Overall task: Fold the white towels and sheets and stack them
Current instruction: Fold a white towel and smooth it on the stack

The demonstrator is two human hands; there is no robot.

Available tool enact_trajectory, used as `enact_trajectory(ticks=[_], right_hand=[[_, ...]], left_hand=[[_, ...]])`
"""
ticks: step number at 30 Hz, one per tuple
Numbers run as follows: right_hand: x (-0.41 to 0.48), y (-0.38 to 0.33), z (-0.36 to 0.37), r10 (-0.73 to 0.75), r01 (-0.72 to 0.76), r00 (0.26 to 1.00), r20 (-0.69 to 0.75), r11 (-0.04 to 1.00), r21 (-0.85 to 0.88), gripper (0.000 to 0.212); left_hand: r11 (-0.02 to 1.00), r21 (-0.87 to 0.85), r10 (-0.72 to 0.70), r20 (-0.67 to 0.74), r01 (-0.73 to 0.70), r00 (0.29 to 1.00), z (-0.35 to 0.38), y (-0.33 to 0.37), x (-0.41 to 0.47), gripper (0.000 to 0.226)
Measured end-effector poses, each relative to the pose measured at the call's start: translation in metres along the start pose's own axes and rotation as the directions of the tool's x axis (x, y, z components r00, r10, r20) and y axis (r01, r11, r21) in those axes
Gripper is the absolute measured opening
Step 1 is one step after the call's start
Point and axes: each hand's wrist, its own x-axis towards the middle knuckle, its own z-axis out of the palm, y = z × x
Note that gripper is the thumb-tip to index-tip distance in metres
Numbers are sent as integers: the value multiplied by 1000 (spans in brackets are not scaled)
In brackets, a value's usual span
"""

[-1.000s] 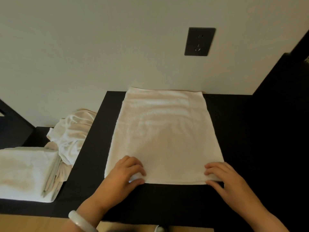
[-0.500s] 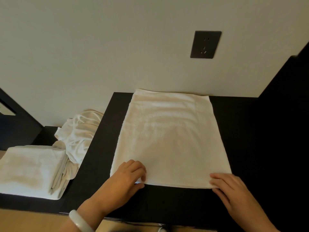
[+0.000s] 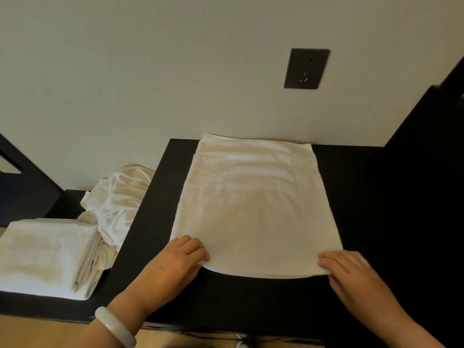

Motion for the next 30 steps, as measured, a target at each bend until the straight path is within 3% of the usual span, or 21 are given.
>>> enact_trajectory(ticks=[7,10,12,14,16,18,21,23,24,25,27,29,30], right_hand=[[12,4,-11,65,-75,990,122,995,73,32],[17,9,-22,40,-81,965,260,985,150,20],[30,5,-34,84,-158,908,410,976,151,8],[52,-8,-41,156,-269,882,444,941,205,7],[81,-34,-31,159,-235,954,254,923,305,13],[115,-73,-10,106,-135,988,110,945,297,40],[145,-129,34,-140,108,973,183,979,174,59],[149,-128,58,-279,263,922,267,960,94,66],[152,-114,63,-272,266,928,256,962,58,67],[156,-94,65,-200,200,951,235,979,23,67],[168,-49,58,128,-117,973,192,991,-69,66],[186,-22,40,428,-410,888,171,903,-132,66],[199,-24,33,462,-445,876,139,885,-135,64]], left_hand=[[997,-78,-17,140,29,990,-10,-1,4,30],[986,-152,-30,268,73,963,-17,-3,5,15],[934,-311,-50,370,175,928,-27,-6,7,12],[857,-450,-149,255,254,955,-27,-7,16,32],[897,-319,-310,38,306,950,-14,-5,37,48],[884,-103,-463,-53,456,885,2,2,62,57],[823,126,-560,11,554,829,30,1,73,68],[808,137,-580,18,573,814,39,-6,68,74],[805,126,-586,16,580,810,41,-8,66,75],[803,114,-589,3,585,808,43,-9,65,74],[811,94,-579,-14,578,815,44,-9,65,71],[817,80,-571,-11,570,821,44,-8,66,70],[820,74,-569,-6,568,822,44,-8,66,70]])
